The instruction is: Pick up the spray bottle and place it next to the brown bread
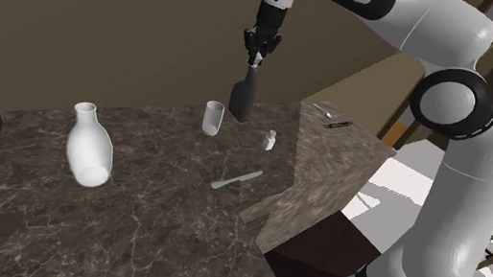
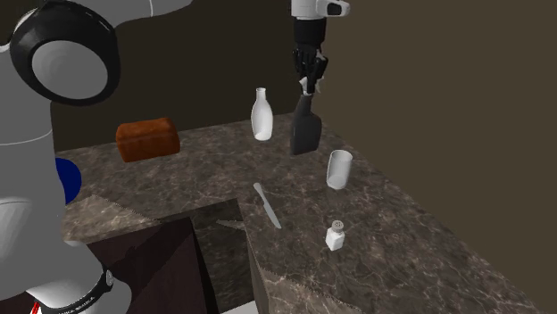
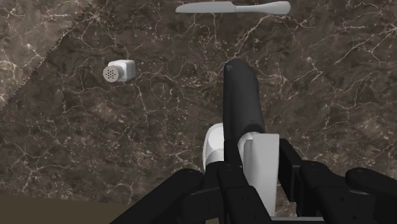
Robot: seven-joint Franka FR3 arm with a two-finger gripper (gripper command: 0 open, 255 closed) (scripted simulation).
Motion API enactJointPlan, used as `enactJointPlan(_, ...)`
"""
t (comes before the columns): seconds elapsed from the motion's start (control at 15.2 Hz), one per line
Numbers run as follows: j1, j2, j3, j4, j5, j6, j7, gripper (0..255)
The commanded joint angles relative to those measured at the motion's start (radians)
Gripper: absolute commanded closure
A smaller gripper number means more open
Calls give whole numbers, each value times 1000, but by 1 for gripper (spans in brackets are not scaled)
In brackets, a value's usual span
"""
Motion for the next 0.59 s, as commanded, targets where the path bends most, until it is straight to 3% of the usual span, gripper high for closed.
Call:
enactJointPlan(0.0, 3, 18, 0, 56, -2, -38, 0, 255)
enactJointPlan(0.2, 8, 44, 0, 129, -6, -85, 0, 255)
enactJointPlan(0.53, 40, -160, 27, -169, 12, 7, 74, 255)
